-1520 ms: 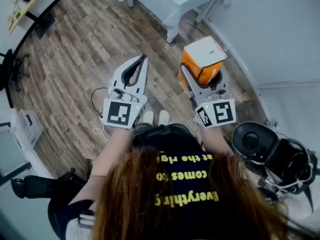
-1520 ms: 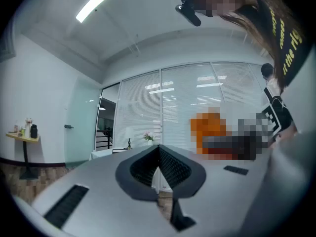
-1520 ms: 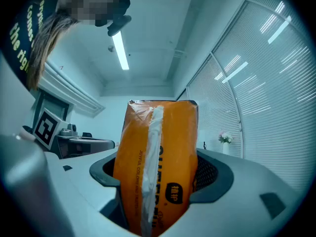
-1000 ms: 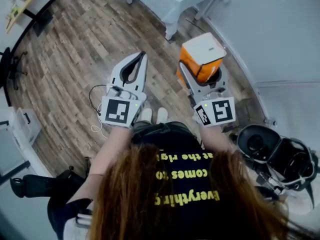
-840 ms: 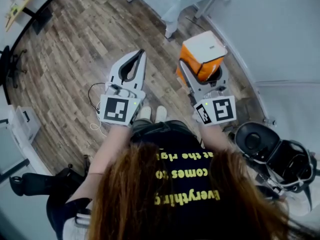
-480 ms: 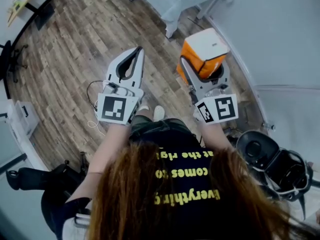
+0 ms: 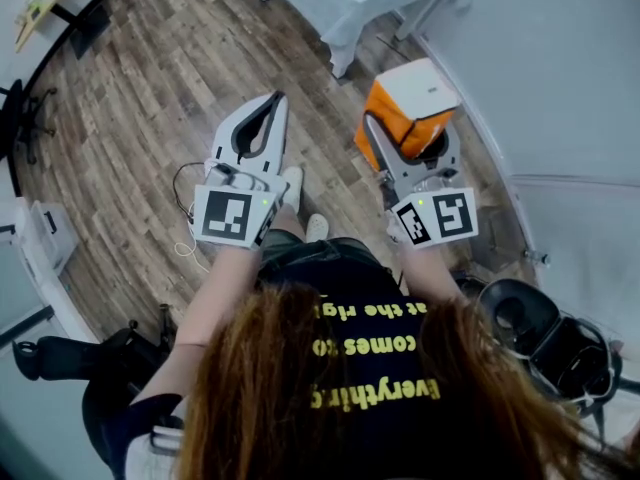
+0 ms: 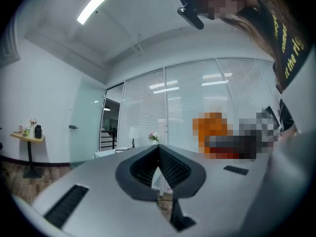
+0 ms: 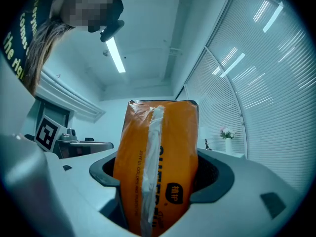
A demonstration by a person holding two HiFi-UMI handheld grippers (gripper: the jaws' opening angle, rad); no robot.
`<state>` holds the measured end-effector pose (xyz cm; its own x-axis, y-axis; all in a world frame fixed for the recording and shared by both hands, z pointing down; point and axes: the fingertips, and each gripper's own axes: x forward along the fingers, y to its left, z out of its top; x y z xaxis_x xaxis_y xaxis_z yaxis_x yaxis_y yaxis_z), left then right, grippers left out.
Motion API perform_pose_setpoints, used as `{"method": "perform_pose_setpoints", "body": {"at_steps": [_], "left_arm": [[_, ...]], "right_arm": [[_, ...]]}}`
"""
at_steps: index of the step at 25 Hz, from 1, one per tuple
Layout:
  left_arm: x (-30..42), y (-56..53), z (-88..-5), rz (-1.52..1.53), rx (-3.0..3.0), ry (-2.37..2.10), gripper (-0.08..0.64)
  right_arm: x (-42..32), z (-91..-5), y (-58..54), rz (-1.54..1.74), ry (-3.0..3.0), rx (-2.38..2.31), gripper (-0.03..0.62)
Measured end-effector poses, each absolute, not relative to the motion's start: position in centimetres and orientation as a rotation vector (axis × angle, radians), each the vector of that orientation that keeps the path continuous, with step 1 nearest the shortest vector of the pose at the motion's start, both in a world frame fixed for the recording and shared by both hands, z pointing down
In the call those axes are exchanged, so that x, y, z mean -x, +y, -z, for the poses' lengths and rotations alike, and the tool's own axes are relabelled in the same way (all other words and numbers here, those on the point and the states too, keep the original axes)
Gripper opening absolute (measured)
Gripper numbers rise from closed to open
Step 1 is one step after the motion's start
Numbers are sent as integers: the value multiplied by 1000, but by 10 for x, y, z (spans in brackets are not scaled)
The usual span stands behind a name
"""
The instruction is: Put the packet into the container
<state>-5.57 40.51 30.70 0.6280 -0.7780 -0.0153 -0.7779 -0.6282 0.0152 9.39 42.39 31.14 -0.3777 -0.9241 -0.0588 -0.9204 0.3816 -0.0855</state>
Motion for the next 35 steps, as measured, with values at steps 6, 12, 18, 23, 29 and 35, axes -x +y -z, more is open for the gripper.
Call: {"method": "perform_pose_setpoints", "body": {"at_steps": [6, 12, 18, 23, 29, 35], "left_arm": [[51, 375, -304, 59, -2859, -1303, 0], [62, 326, -299, 80, -2864, -1292, 0], [84, 277, -299, 53, -2842, -1310, 0], [96, 243, -296, 59, -2853, -1304, 0], [106, 218, -300, 54, -2847, -1298, 0], [112, 198, -309, 28, -2818, -1298, 0]], "right_arm": [[-95, -311, 400, 56, 2511, 1729, 377], [-84, -304, 354, 42, 2501, 1736, 377], [-64, -299, 309, 27, 2490, 1743, 377], [-53, -298, 281, 34, 2473, 1758, 377], [-48, -302, 257, 60, 2449, 1775, 377], [-47, -309, 233, 101, 2456, 1777, 377]]}}
